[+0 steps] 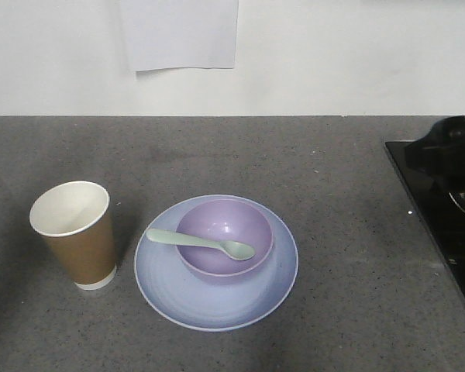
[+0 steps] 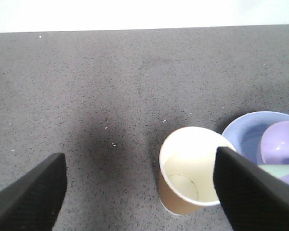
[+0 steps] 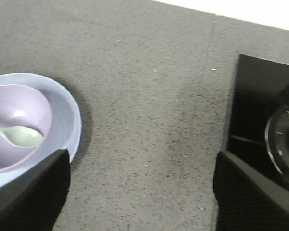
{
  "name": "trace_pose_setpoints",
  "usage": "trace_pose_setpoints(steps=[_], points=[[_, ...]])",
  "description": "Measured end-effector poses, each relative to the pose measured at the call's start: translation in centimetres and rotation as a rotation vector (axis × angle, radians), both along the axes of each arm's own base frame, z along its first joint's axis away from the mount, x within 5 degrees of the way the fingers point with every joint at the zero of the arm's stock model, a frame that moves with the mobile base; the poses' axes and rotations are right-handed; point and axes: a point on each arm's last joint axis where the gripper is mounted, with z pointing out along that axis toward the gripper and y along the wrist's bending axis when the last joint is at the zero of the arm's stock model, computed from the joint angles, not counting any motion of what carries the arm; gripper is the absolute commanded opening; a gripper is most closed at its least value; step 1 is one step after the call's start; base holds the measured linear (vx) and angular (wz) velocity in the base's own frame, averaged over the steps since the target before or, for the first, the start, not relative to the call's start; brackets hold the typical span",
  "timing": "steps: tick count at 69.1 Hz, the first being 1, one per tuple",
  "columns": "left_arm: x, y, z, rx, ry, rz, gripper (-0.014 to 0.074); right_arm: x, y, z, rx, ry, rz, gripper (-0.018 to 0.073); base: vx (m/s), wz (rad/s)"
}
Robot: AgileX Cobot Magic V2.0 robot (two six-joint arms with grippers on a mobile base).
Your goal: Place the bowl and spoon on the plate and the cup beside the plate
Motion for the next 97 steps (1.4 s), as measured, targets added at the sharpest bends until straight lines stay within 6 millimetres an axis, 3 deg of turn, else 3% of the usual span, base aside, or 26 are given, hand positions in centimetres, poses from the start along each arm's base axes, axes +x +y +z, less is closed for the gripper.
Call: trace_pose_setpoints(steps=[30,49,59,78,81,97], points=[[-6.6,1.9,-4.4,0.043,-0.142,0.119,0.0585,-7.6,-3.5,-3.0,-0.006,-0.131,-0.130,0.0590,0.00,0.00],[-10.2,2.3,-6.5,0.033,-0.238,0.127,0.0557,-10.4,-4.3,-6.3,0.018,-0.157,-0.136,0.0571,0.00,0.00],[-10.7,2.3,-7.0,0.032,-0.250,0.128,0.0443,-10.7,-4.3,-6.9,0.024,-0.167,-0.134,0.0460,0.00,0.00],[-10.8,2.4,-7.0,0.032,-0.257,0.127,-0.0010,-10.6,-4.3,-6.9,0.024,-0.173,-0.133,0.0031,0.00,0.00],[-10.8,2.4,-7.0,0.032,-0.257,0.127,-0.0009,-10.6,-4.3,-6.9,0.024,-0.173,-0.133,-0.0017,0.00,0.00],[-10.8,2.4,-7.0,0.032,-0.257,0.127,-0.0008,-10.6,-4.3,-6.9,0.023,-0.174,-0.133,-0.0011,0.00,0.00]])
